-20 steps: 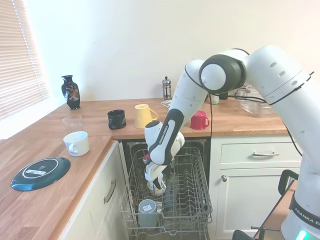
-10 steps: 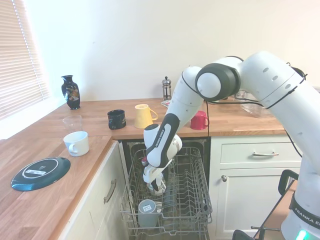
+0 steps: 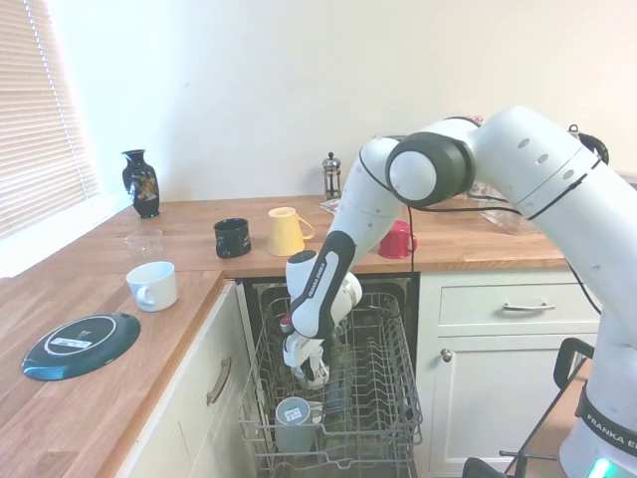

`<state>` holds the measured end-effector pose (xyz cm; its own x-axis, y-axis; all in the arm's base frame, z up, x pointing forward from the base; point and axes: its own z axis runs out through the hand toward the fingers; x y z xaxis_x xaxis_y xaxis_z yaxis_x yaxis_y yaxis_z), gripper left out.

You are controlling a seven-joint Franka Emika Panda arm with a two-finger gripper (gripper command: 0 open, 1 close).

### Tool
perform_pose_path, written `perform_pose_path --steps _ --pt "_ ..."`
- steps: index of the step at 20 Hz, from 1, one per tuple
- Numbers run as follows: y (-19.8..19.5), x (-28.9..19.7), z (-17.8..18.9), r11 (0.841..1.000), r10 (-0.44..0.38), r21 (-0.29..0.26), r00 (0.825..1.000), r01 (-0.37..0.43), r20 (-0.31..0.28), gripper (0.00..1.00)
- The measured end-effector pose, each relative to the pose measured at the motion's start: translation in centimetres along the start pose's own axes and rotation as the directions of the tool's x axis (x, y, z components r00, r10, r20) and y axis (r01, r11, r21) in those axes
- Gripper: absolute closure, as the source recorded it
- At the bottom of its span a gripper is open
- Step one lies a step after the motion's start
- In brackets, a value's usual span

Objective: Unload a mug from dishwasher

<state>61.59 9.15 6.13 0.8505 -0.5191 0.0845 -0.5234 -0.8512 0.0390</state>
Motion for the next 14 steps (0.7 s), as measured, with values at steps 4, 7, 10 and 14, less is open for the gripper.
perform_pose_path --steps 4,7,10,14 --pt "-0.36 -0.26 0.85 1.0 -0.002 0.012 1.0 0.002 -0.006 1.0" --pt "-0.48 -0.32 1.19 1.0 0.012 0.021 1.0 -0.011 -0.005 1.0" --pt "-0.55 -0.24 1.1 0.999 0.027 0.032 1.0 -0.027 -0.007 1.0" --pt "-0.42 0.22 0.83 0.997 0.051 0.051 0.999 -0.051 -0.015 1.0"
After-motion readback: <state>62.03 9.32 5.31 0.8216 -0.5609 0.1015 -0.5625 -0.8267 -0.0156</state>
